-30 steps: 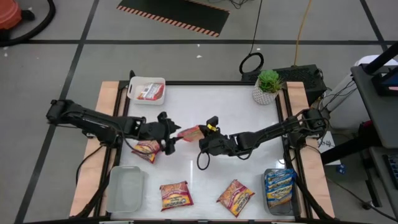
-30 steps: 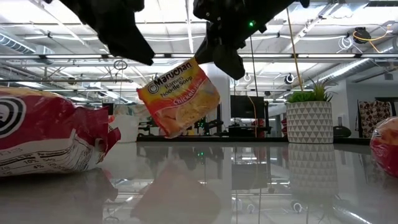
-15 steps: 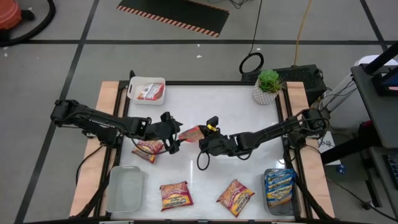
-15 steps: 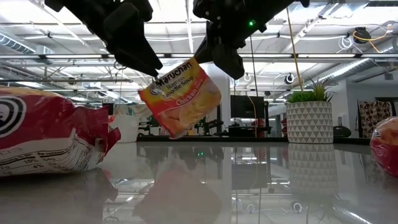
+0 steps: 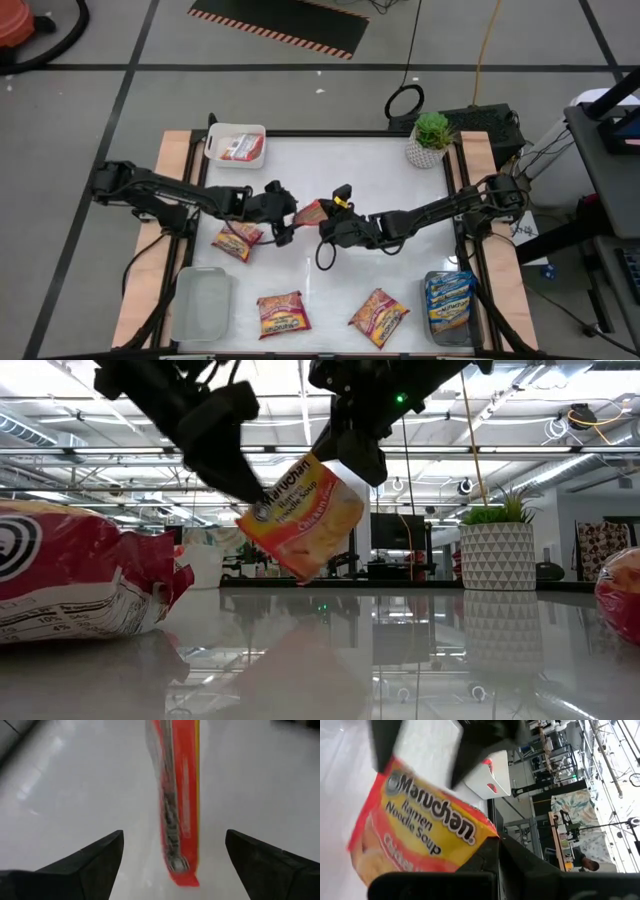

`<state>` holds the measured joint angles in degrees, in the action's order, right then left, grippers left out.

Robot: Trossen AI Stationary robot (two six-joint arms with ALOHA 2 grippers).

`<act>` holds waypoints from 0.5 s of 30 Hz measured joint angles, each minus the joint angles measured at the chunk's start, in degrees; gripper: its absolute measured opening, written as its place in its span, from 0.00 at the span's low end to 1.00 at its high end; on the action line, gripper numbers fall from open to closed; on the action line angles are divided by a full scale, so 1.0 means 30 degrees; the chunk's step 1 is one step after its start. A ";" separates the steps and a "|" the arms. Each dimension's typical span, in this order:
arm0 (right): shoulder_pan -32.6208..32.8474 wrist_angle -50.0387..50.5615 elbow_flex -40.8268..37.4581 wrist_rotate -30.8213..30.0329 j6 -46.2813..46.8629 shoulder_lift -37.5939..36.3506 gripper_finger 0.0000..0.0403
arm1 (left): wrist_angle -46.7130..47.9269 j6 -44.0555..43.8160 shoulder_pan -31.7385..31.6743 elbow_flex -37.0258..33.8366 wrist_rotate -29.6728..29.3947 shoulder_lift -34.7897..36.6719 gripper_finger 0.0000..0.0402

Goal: Sort Maruchan noodles
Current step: Put the orange noodle pack into the white bin

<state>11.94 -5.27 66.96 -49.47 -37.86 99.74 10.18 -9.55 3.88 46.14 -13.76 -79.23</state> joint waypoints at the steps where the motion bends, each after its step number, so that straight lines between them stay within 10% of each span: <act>1: -0.0006 -0.0019 0.0000 0.0000 -0.0045 0.0000 0.00 | 0.0076 -0.0030 -0.0098 -0.0068 0.0407 -0.0131 0.88; 15: 0.0000 -0.0026 0.0000 0.0000 0.0169 0.0000 0.00 | -0.2240 -0.0491 -0.1458 -0.0025 0.0211 -0.2051 0.85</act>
<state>11.94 -5.34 66.96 -49.47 -37.36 99.74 3.46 -11.03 -0.50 46.06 -13.13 -85.38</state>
